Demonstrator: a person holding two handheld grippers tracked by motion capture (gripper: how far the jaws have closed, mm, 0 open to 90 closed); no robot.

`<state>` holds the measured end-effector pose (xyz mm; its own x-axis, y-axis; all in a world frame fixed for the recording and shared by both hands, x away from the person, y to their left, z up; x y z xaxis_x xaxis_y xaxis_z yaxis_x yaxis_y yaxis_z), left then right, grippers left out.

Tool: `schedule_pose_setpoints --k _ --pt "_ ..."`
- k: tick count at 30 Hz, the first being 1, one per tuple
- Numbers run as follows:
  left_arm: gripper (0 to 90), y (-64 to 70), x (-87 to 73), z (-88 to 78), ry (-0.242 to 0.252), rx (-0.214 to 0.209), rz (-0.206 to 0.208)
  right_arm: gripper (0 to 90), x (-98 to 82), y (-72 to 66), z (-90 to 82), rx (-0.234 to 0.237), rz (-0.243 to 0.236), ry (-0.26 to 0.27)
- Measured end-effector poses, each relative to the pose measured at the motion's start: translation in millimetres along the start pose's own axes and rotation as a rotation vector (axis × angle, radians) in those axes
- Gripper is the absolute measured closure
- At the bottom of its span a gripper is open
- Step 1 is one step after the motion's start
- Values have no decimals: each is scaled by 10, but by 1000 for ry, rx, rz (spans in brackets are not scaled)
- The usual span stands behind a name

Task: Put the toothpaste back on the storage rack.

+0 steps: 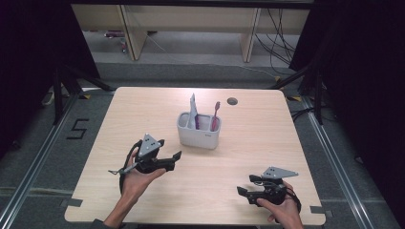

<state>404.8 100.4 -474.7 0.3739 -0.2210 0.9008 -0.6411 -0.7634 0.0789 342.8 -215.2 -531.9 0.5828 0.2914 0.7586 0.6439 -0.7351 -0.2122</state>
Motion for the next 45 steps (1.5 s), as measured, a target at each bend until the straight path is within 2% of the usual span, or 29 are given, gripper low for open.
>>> schedule_pose_setpoints --k 5,6,7,8,12,17,29,33,37,40,41,43,45 --pt "224 0 -107 12 -10 -6 3 271 1 2 37 -6 -8 9" --pt "223 9 -122 12 -7 -12 3 271 1 -15 29 15 4 7" --pt "222 19 -140 8 -8 -15 6 271 0 -16 27 17 5 6" --pt "221 33 -159 1 -11 -15 6 271 0 -10 16 -5 1 6" --pt "215 65 -230 -21 -21 -20 21 271 -1 -12 27 9 1 6" --pt "207 69 -337 -36 -36 -30 32 271 -1 0 11 -23 -15 5" --pt "192 134 -459 -125 -42 -59 41 271 -3 -6 21 -18 -15 4" --pt "190 165 -510 -154 -55 -65 47 270 2 -43 35 16 1 10" --pt "186 180 -567 -184 -65 -75 51 270 0 -34 27 1 -5 8" --pt "186 191 -616 -218 -77 -69 48 268 -7 -38 27 24 -1 -6" --pt "186 187 -629 -230 -81 -72 57 268 -3 -22 19 4 -13 0" --pt "186 188 -655 -252 -83 -78 55 267 -3 -21 20 -1 -14 0" --pt "186 193 -677 -269 -82 -76 50 267 -2 -39 36 14 1 7"
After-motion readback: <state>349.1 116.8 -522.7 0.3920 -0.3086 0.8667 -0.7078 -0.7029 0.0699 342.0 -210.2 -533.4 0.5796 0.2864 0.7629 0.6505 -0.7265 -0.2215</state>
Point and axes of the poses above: each handheld gripper's, and its own axes: z roughly forward along the jaws, x roughly out of its top, y roughly to its right, the point moved 6 cm from there along z, roughly forward along the jaws, and after that the axes turned 3 degrees about -x, right-handed, at the moved point
